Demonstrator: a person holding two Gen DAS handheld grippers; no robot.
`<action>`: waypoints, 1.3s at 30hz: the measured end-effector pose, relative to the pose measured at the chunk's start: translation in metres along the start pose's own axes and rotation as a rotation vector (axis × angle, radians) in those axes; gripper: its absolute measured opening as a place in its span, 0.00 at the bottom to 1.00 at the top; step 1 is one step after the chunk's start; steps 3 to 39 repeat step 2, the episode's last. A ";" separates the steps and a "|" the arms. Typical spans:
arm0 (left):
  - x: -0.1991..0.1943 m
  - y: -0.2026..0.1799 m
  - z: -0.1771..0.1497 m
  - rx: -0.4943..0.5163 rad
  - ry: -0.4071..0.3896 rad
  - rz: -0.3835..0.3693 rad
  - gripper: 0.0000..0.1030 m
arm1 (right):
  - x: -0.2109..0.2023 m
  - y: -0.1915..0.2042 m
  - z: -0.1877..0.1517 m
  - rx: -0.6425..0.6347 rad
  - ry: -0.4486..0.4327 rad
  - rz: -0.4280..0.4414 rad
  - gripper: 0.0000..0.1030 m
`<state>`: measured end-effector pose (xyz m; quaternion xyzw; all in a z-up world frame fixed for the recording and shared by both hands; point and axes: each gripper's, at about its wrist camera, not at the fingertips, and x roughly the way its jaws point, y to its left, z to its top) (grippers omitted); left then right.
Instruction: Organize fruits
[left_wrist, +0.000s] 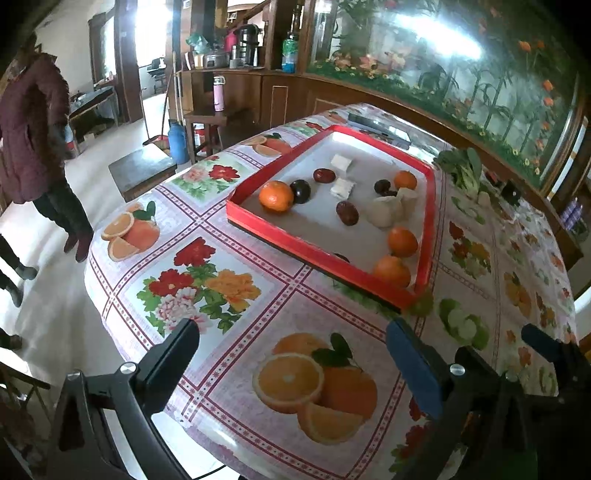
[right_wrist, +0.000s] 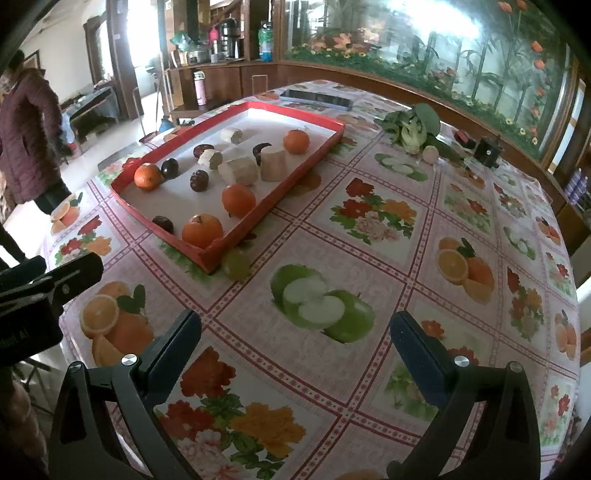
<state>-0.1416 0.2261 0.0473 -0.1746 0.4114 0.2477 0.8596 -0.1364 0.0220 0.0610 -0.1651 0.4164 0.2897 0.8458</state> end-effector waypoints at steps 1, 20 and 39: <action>0.001 -0.001 0.000 0.002 0.004 0.000 0.99 | 0.000 0.000 0.000 -0.001 0.001 -0.003 1.00; 0.002 -0.001 0.000 0.002 0.008 0.000 0.99 | 0.001 0.000 0.000 -0.001 0.002 -0.006 1.00; 0.002 -0.001 0.000 0.002 0.008 0.000 0.99 | 0.001 0.000 0.000 -0.001 0.002 -0.006 1.00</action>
